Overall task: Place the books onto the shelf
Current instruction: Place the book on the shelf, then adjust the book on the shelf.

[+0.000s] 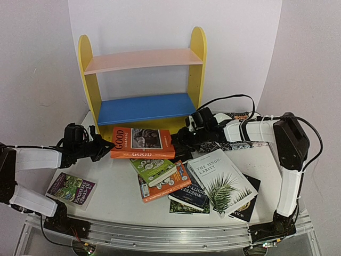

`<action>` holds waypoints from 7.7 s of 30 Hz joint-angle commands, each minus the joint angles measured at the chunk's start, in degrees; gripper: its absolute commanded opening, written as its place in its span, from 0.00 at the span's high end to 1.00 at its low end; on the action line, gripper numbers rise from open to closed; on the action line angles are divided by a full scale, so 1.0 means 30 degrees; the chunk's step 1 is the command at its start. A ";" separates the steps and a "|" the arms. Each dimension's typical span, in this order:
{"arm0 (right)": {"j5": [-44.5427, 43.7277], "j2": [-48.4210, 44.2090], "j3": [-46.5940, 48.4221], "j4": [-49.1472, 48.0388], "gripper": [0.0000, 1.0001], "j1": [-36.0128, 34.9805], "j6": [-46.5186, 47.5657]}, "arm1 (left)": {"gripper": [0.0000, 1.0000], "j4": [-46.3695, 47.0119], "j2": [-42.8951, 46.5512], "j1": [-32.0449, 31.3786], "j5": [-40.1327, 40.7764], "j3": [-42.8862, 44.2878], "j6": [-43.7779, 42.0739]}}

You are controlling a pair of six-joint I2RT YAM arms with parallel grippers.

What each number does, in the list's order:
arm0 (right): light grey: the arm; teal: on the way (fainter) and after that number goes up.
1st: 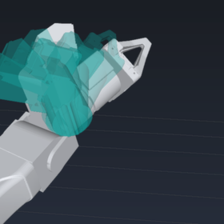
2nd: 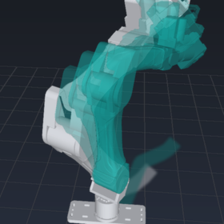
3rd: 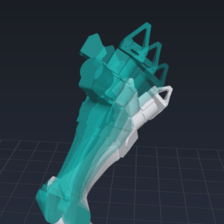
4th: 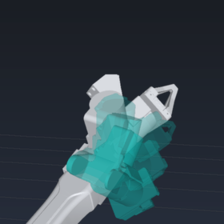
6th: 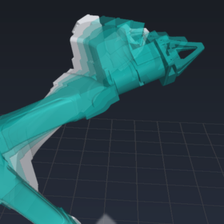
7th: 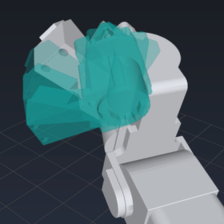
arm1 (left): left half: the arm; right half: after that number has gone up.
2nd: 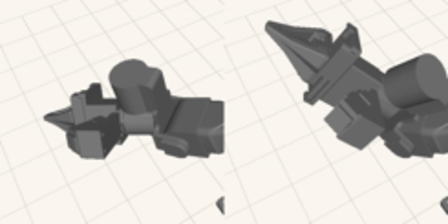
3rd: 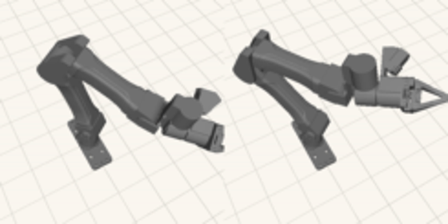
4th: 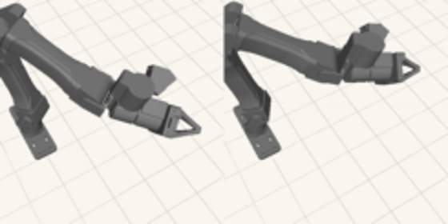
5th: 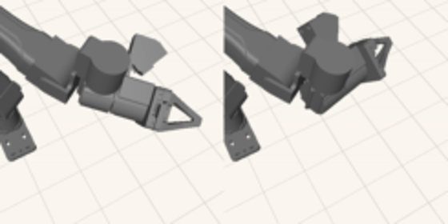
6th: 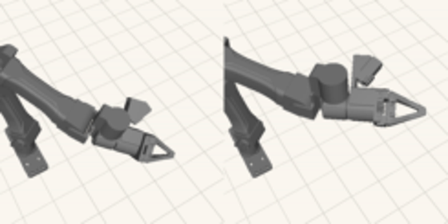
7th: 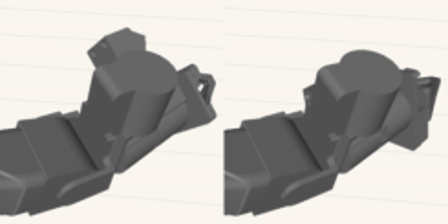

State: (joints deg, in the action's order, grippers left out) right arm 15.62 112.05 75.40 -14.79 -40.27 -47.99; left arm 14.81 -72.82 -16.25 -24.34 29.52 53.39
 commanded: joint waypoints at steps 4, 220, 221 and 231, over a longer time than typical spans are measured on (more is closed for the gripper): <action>0.0112 0.0821 0.1515 0.0379 0.53 -0.0022 -0.0899 | 1.00 0.1890 -0.0664 0.0389 -0.0757 0.0515 -0.0771; -0.8584 0.8817 0.9826 -0.0726 0.79 -0.2870 1.2654 | 1.00 0.3054 -0.7130 0.0351 0.3153 0.2955 -0.1452; -0.8576 0.8887 0.9941 -0.0718 0.79 -0.2881 1.2784 | 1.00 0.3252 -0.7401 0.0371 0.3182 0.3003 -0.1346; -0.8671 0.9586 1.0755 -0.0724 0.79 -0.2877 1.3569 | 1.00 0.5123 -0.9418 0.0399 0.3798 0.3205 -0.0655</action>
State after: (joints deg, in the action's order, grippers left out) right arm -9.28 139.83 104.27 -17.12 -48.58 -9.06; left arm 24.32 -99.50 -15.31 -13.78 37.08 49.95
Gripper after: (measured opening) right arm 0.214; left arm 0.011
